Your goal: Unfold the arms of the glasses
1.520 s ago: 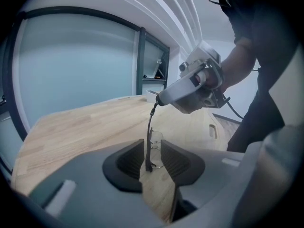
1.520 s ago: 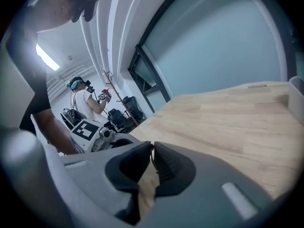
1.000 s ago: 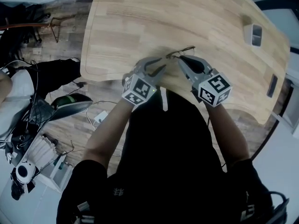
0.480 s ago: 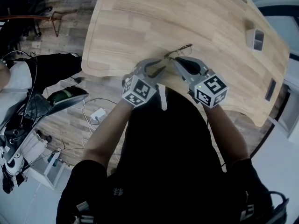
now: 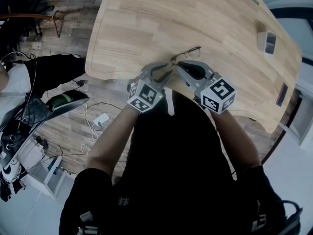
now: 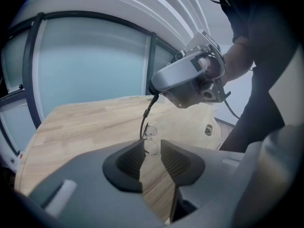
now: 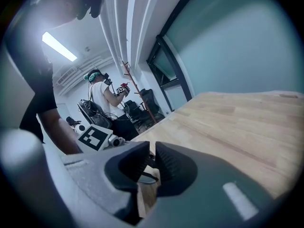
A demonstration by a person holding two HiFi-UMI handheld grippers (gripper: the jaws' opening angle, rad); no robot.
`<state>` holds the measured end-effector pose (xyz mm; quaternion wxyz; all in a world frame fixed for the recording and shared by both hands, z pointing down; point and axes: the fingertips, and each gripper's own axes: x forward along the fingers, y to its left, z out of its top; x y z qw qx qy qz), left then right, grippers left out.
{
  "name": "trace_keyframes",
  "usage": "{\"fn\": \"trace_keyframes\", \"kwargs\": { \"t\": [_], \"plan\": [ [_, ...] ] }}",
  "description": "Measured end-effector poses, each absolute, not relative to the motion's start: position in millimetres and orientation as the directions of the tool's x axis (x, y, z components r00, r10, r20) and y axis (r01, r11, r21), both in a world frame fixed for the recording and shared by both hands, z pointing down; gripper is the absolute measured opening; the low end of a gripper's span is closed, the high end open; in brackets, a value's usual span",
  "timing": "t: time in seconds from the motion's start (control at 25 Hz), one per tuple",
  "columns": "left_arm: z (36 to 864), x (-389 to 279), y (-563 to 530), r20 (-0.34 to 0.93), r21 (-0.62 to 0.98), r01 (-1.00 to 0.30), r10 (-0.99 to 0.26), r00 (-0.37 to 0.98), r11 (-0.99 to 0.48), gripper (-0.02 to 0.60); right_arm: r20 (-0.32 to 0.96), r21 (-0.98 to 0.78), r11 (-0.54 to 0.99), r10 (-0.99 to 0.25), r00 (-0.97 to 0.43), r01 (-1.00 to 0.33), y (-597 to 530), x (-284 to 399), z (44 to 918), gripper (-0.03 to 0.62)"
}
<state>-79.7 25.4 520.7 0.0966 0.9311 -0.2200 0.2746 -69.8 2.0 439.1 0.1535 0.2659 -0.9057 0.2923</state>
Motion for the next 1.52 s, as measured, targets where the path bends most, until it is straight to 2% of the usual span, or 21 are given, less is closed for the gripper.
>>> {"fn": "trace_keyframes", "kwargs": {
  "t": [0.48, 0.8, 1.08, 1.28, 1.52],
  "plan": [
    [525, -75, 29, 0.559, 0.07, -0.448, -0.336, 0.758, -0.891, 0.117, 0.38, -0.466, 0.699, -0.394, -0.837, -0.542, 1, -72, 428, 0.038],
    [531, -71, 44, 0.568, 0.099, -0.433, -0.306, 0.764, -0.896, 0.117, 0.378, -0.453, 0.678, -0.441, -0.814, -0.578, -14, -49, 425, 0.038],
    [528, -41, 55, 0.544, 0.122, -0.391, -0.268, 0.795, -0.912, 0.123, 0.394, -0.433, 0.652, -0.484, -0.781, -0.623, -22, -26, 426, 0.038],
    [526, -31, 48, 0.532, 0.138, -0.424, -0.294, 0.794, -0.895, 0.135, 0.398, -0.437, 0.629, -0.506, -0.765, -0.643, -23, -11, 428, 0.038],
    [531, -49, 29, 0.554, 0.113, -0.502, -0.365, 0.748, -0.857, 0.135, 0.412, -0.442, 0.612, -0.51, -0.755, -0.655, -24, 0, 438, 0.038]
  ]
}}
